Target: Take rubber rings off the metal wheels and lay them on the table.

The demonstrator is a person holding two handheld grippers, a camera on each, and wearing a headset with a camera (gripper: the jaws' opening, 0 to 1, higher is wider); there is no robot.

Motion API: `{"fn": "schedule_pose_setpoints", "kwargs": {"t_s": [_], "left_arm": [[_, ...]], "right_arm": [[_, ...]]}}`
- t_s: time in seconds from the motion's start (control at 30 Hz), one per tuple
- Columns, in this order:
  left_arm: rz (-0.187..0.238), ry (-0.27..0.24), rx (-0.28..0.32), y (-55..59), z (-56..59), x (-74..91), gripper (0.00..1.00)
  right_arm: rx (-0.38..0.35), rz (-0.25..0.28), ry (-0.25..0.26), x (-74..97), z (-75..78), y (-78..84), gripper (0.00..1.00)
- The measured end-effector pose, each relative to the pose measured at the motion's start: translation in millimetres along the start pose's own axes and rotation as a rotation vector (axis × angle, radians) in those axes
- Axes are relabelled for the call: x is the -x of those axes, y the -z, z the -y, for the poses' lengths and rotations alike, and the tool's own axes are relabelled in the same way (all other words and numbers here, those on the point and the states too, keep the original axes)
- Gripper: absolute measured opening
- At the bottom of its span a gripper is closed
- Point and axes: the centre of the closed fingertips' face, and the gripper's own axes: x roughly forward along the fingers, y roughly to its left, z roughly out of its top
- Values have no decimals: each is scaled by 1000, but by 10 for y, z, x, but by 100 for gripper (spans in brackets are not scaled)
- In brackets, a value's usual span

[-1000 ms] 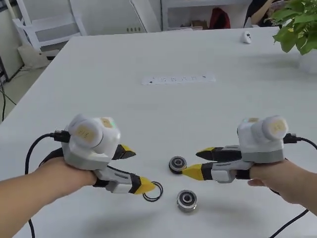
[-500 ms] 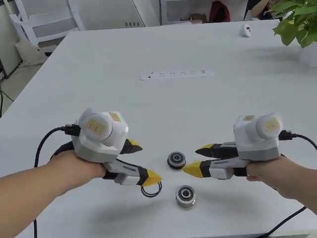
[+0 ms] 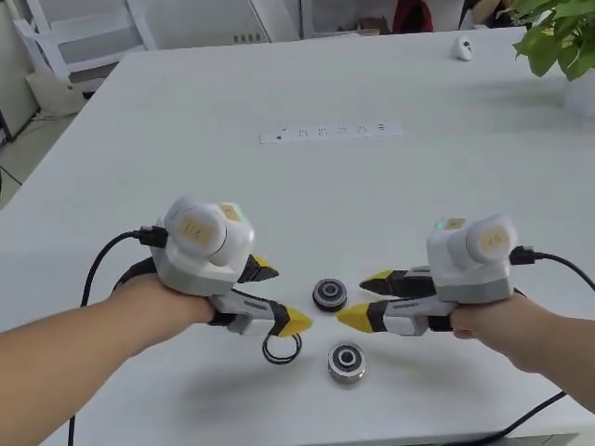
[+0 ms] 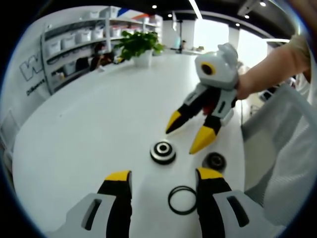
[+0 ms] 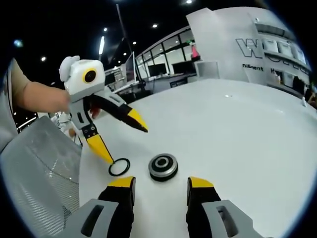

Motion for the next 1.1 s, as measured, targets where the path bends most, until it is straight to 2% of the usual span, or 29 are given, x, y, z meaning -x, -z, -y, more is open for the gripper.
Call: {"fn": "schedule_pose_setpoints", "kwargs": {"t_s": [0.4, 1.1], "left_arm": [[3, 17, -2, -51, 18, -127, 44], [-7, 47, -34, -123, 59, -319, 33]], "right_arm": [[17, -9, 4, -19, 15, 59, 39], [27, -7, -6, -40, -27, 61, 39]]}}
